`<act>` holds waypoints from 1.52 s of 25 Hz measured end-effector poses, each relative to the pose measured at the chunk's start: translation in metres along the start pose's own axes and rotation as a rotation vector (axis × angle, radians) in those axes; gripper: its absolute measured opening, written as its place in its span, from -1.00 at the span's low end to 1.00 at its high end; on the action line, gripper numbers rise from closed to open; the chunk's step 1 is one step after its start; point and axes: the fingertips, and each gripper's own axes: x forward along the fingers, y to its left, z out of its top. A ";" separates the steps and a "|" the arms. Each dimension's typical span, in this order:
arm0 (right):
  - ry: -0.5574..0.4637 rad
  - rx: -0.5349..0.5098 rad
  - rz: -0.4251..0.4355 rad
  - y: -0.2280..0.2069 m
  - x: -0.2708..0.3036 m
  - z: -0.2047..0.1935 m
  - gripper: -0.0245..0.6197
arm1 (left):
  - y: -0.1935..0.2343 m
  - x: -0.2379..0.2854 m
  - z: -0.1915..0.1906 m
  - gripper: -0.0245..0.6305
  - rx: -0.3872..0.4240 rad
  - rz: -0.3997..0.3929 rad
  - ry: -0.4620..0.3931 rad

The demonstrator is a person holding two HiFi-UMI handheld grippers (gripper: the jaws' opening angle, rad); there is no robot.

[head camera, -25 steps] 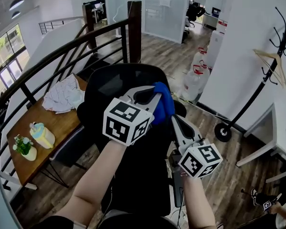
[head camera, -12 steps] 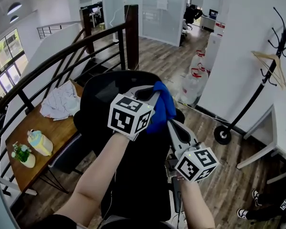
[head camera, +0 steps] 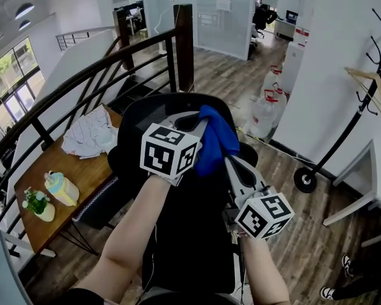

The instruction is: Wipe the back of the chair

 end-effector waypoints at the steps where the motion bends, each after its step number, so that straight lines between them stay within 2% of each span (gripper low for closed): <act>1: -0.001 0.002 0.003 0.002 0.002 0.000 -0.83 | 0.003 -0.003 -0.001 -0.81 -0.006 0.007 0.000; 13: 0.036 0.018 0.053 0.030 0.027 -0.018 -0.83 | 0.059 -0.044 -0.017 -0.81 -0.051 0.134 0.023; 22: 0.059 0.019 0.124 0.064 0.048 -0.031 -0.83 | 0.098 -0.085 -0.029 -0.81 -0.096 0.221 0.011; 33: 0.101 0.018 0.160 0.097 0.056 -0.049 -0.83 | 0.128 -0.141 -0.040 -0.81 -0.078 0.286 0.015; 38: 0.107 0.021 0.166 0.105 0.053 -0.052 -0.83 | 0.134 -0.163 -0.050 -0.81 -0.100 0.321 0.017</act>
